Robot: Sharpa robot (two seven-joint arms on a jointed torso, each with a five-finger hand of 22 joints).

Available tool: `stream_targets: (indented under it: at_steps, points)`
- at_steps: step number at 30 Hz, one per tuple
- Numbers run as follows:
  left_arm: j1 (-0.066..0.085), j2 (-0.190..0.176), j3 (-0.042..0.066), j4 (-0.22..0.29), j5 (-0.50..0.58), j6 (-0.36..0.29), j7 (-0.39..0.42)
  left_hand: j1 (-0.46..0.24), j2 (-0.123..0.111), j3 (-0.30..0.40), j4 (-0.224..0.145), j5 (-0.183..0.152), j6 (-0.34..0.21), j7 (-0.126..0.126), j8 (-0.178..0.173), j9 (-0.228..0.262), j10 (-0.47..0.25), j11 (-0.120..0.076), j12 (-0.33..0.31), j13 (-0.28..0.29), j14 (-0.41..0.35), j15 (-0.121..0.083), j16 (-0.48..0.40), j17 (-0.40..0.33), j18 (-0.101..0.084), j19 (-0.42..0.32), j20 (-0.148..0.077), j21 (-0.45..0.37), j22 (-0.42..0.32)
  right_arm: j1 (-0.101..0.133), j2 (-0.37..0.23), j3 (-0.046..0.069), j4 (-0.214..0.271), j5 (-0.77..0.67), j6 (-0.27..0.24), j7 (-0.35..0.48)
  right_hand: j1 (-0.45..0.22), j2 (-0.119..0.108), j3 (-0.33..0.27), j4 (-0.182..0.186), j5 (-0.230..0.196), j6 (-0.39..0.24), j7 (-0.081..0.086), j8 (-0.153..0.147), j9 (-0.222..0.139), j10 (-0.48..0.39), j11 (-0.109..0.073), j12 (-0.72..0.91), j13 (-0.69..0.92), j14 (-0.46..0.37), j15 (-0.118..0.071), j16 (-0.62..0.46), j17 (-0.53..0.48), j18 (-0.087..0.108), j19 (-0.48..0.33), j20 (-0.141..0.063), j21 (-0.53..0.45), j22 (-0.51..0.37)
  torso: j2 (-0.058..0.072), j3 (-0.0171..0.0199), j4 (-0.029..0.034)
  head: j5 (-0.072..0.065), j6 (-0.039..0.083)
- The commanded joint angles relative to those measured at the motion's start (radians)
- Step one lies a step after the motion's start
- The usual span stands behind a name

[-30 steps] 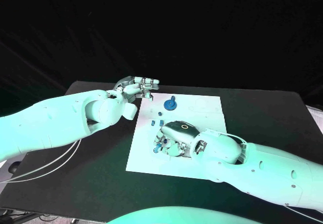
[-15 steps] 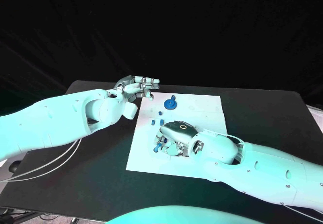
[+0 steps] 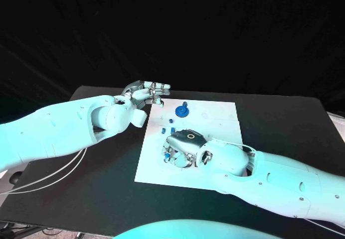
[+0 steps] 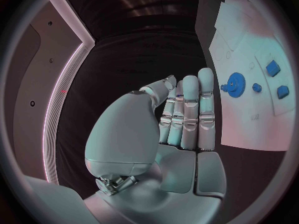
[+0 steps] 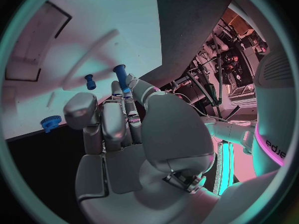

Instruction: Assemble the parts on the task board

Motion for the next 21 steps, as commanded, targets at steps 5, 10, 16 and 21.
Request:
stream_targets:
  at_steps: [5,10,16,21]
  points:
    - [0.0,0.002,0.001,0.001,-0.003,0.017,0.004,-0.002,0.012,-0.005,-0.002,0.002,-0.008,0.0,0.003,0.0,-0.009,0.0,0.005,0.001,-0.005,0.005,-0.003,-0.001,0.011,0.005,0.0,-0.004,-0.001,-0.007,-0.001,-0.01,-0.002,-0.006,-0.021,-0.015,-0.077,-0.08,-0.127,0.04,0.053,-0.203,0.017,-0.019,-0.021,-0.152,0.031,-0.038,0.0,-0.021,0.024,-0.082,-0.105,0.013,-0.069,0.022,-0.089,-0.124,0.0,0.0001,0.0006,0.003,0.002]
    - [0.0,0.002,0.001,0.001,-0.003,0.019,0.002,-0.002,0.012,-0.005,-0.002,0.002,-0.008,0.0,0.003,0.0,-0.009,0.0,0.005,0.001,-0.005,0.005,-0.003,-0.001,0.011,0.005,0.0,-0.004,-0.001,-0.01,-0.021,-0.01,0.013,0.003,-0.126,-0.019,-0.056,-0.072,-0.216,0.054,0.067,-0.226,0.014,-0.018,-0.018,-0.193,0.033,-0.011,0.002,-0.028,0.029,-0.088,-0.125,0.016,-0.075,0.024,-0.103,-0.141,-0.001,0.0006,-0.0021,0.002,0.005]
    - [0.0,-0.001,0.001,-0.001,-0.019,0.021,-0.002,-0.002,0.012,-0.006,-0.002,0.002,-0.009,0.0,0.004,0.0,-0.011,0.0,0.006,0.002,-0.006,0.005,-0.003,-0.002,0.011,0.006,0.0,-0.005,-0.001,-0.008,-0.104,0.009,0.09,0.069,-0.263,0.014,-0.018,-0.052,-0.274,0.063,0.137,-0.203,0.016,-0.006,-0.012,-0.181,0.03,0.045,0.008,-0.067,0.029,-0.178,-0.246,0.036,-0.124,0.021,-0.19,-0.258,-0.002,0.0035,-0.0053,0.003,0.016]
    - [-0.001,-0.004,0.0,0.0,-0.023,0.022,-0.004,-0.002,0.011,-0.007,-0.002,0.002,-0.01,0.0,0.003,0.0,-0.012,0.0,0.007,0.002,-0.006,0.005,-0.003,-0.002,0.011,0.006,0.0,-0.005,-0.002,0.034,-0.214,0.021,0.162,0.162,-0.26,0.026,-0.025,-0.039,-0.304,0.083,0.146,-0.182,0.018,-0.002,-0.011,-0.152,0.026,0.086,0.009,-0.066,0.026,-0.173,-0.25,0.035,-0.12,0.017,-0.194,-0.259,-0.006,-0.0003,-0.0084,-0.005,0.021]
